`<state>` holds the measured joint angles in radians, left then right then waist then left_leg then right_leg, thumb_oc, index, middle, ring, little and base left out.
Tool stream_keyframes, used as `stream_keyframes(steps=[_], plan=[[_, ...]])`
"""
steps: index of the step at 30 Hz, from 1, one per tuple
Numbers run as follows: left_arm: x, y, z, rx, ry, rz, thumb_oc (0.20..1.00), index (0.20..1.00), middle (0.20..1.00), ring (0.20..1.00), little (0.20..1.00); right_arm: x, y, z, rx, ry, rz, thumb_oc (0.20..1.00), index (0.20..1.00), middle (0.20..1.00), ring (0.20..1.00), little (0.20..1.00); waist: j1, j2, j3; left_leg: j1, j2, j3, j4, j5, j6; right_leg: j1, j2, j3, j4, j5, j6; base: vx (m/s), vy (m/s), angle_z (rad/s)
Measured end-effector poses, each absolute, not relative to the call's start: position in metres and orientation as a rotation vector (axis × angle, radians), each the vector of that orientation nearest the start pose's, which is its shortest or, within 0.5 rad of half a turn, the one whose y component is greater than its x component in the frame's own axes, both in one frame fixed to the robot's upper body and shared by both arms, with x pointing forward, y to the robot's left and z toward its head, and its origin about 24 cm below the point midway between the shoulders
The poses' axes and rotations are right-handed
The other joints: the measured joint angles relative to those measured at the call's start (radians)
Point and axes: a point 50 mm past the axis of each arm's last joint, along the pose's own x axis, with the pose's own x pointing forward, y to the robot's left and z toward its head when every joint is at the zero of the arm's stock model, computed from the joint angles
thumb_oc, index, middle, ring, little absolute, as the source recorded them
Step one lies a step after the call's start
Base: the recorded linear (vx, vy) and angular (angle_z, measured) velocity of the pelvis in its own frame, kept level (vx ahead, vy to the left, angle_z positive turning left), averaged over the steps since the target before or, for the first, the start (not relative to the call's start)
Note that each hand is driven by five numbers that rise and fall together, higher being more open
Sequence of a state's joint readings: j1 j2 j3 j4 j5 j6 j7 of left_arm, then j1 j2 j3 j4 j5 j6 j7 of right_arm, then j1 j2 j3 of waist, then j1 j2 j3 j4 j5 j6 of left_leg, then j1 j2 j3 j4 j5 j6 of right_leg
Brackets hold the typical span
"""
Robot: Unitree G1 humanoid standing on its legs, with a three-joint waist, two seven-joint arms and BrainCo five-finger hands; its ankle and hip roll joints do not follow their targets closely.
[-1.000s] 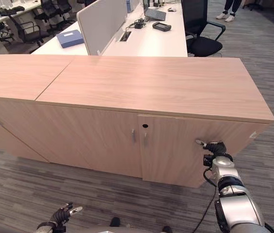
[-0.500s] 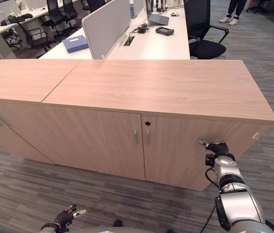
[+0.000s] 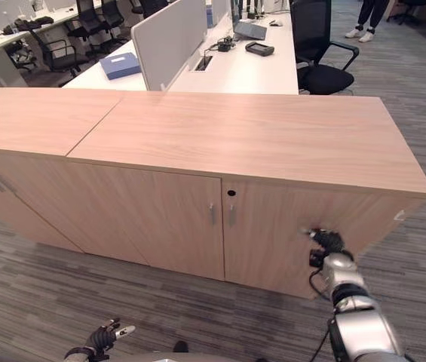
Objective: Put the empty folder in the office cabinet
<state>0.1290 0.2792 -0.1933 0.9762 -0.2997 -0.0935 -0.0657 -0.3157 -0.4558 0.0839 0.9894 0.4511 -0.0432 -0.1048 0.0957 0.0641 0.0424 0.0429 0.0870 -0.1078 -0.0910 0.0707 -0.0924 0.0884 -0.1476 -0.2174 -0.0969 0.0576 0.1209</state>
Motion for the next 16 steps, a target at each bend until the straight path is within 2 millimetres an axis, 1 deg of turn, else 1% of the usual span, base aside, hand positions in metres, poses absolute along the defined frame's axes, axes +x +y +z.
stream_keyframes(steps=[1,2,3,4,5,6,7,9,11,13,16], plan=[[0.097,0.227,-0.149,0.027,1.017,0.079,1.000,1.000,1.000,1.000,1.000,0.239,-0.278,-0.064,-0.044,0.599,-0.321,1.000,1.000,1.000,1.000,1.000,-0.008,-0.002,0.002,-0.003,-0.002,0.001,0.000,0.000,0.000,-0.005,0.001,0.005,0.001,-0.003,0.004,0.01,0.031,0.03],[0.095,0.230,-0.149,0.006,1.012,0.117,1.000,1.000,1.000,1.000,1.000,0.219,-0.262,-0.071,-0.041,0.575,-0.254,1.000,1.000,1.000,1.000,1.000,-0.008,-0.007,0.001,-0.002,-0.002,0.001,0.000,0.000,-0.001,-0.004,-0.001,0.001,0.001,-0.005,0.000,0.01,0.016,0.05],[0.095,0.232,-0.148,-0.015,1.006,0.162,1.000,1.000,1.000,1.000,1.000,0.180,-0.241,-0.088,-0.034,0.629,-0.173,1.000,1.000,1.000,1.000,1.000,-0.016,-0.015,0.006,-0.003,-0.003,-0.003,0.000,-0.003,-0.004,-0.001,-0.001,-0.003,0.002,-0.009,0.000,0.01,0.016,0.10],[0.089,0.237,-0.149,-0.027,1.011,0.205,1.000,1.000,1.000,1.000,1.000,0.138,-0.225,-0.108,-0.019,0.754,-0.126,1.000,1.000,1.000,1.000,1.000,-0.039,-0.014,0.005,-0.005,-0.010,-0.009,0.000,-0.005,-0.001,0.007,-0.005,-0.013,0.004,-0.014,-0.001,0.01,0.008,0.07],[0.084,0.236,-0.150,-0.010,1.029,0.205,1.000,1.000,1.000,1.000,1.000,0.115,-0.228,-0.122,-0.052,0.858,-0.130,1.000,1.000,1.000,1.000,1.000,-0.070,-0.018,0.013,-0.009,-0.013,-0.006,-0.002,-0.006,0.000,-0.001,-0.007,-0.009,0.002,-0.012,0.001,0.00,0.000,0.00],[0.086,0.236,-0.150,-0.004,1.024,0.202,1.000,1.000,1.000,1.000,1.000,0.094,-0.231,-0.131,-0.079,0.940,-0.139,1.000,1.000,1.000,1.000,1.000,-0.083,-0.023,0.015,-0.004,-0.016,-0.004,-0.009,-0.007,0.001,-0.001,-0.015,-0.008,0.001,-0.013,0.002,-0.01,0.001,-0.09],[0.088,0.236,-0.149,0.020,1.025,0.186,1.000,1.000,1.000,1.000,1.000,0.078,-0.235,-0.140,-0.127,1.022,-0.128,1.000,1.000,1.000,1.000,1.000,-0.089,-0.028,0.014,-0.003,-0.014,0.001,-0.009,-0.015,0.005,-0.004,-0.014,-0.002,0.001,-0.019,0.007,-0.02,-0.002,-0.20],[0.094,0.236,-0.148,0.029,1.013,0.178,1.000,1.000,1.000,1.000,1.000,0.076,-0.241,-0.146,-0.161,1.076,-0.136,1.000,1.000,1.000,1.000,1.000,-0.090,-0.040,0.013,-0.004,-0.013,0.018,-0.009,-0.016,0.008,-0.017,-0.014,0.015,0.000,-0.017,0.008,-0.01,-0.007,-0.22],[0.094,0.237,-0.149,0.037,1.026,0.180,1.000,1.000,1.000,1.000,1.000,0.080,-0.242,-0.150,-0.182,1.102,-0.124,1.000,1.000,1.000,1.000,1.000,-0.086,-0.046,0.006,-0.002,-0.013,0.021,-0.009,-0.017,0.009,-0.016,-0.015,0.018,0.000,-0.017,0.008,0.01,-0.013,-0.06],[0.093,0.239,-0.149,0.045,1.030,0.190,1.000,1.000,1.000,1.000,1.000,0.084,-0.244,-0.150,-0.187,1.106,-0.129,1.000,1.000,1.000,1.000,1.000,-0.089,-0.046,0.006,0.003,-0.012,0.028,-0.006,-0.016,0.008,-0.015,-0.014,0.024,0.000,-0.014,0.014,0.02,-0.015,-0.09],[0.091,0.239,-0.151,0.049,1.042,0.191,1.000,1.000,1.000,1.000,1.000,0.092,-0.246,-0.150,-0.184,1.105,-0.143,1.000,1.000,1.000,1.000,1.000,-0.090,-0.042,0.004,0.019,-0.012,0.045,-0.001,-0.020,0.008,-0.006,-0.014,0.038,0.000,-0.010,0.008,0.03,-0.010,-0.15]])
